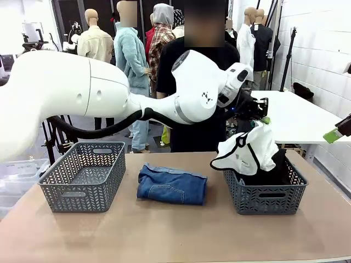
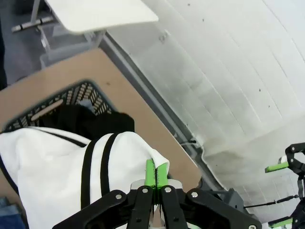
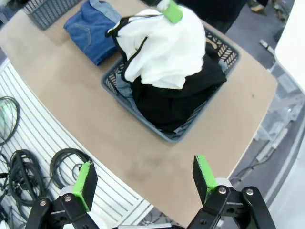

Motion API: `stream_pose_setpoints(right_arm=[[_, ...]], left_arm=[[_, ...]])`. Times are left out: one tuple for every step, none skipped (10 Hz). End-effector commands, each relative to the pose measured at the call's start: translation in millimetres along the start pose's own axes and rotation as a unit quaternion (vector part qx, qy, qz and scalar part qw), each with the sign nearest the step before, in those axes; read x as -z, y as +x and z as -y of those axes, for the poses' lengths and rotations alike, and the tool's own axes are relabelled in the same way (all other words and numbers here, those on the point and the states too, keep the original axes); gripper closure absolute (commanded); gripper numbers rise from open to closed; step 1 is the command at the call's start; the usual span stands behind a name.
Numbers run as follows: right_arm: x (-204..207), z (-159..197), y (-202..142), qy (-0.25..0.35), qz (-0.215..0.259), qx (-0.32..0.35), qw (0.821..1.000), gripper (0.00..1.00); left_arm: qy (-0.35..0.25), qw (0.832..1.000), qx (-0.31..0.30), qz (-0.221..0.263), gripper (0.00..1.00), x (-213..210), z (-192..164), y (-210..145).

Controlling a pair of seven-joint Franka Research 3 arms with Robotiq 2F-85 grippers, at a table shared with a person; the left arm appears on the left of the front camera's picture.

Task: Sort the tops and bottoms.
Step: Sort the clothes according to human instructions.

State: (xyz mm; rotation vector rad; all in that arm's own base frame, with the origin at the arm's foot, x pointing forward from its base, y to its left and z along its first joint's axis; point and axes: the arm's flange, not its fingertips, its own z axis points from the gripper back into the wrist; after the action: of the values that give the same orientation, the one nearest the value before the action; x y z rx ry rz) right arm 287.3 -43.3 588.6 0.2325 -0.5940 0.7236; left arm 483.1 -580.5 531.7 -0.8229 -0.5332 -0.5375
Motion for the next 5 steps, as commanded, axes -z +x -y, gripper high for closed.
stream_pose_setpoints(right_arm=[[1, 2, 4, -0.007, -0.004, 0.003, 1.0, 0.0], [1, 2, 4, -0.007, -0.004, 0.003, 1.0, 0.0], [1, 2, 4, -0.007, -0.004, 0.003, 1.0, 0.0], [1, 2, 4, -0.007, -0.004, 0.003, 1.0, 0.0], [1, 2, 4, -0.007, -0.004, 0.003, 1.0, 0.0]], left_arm=[[0.001, 1.0, 0.007, 0.022, 1.0, -7, 0, 10], [0.001, 1.0, 0.007, 0.022, 1.0, -7, 0, 10], [0.001, 1.0, 0.0, -0.001, 1.0, -1, 0, 0], [0.002, 1.0, 0.024, -0.006, 1.0, 1, 11, -4], [-0.014, 0.998, 0.013, -0.056, 1.0, 37, 6, -15]])
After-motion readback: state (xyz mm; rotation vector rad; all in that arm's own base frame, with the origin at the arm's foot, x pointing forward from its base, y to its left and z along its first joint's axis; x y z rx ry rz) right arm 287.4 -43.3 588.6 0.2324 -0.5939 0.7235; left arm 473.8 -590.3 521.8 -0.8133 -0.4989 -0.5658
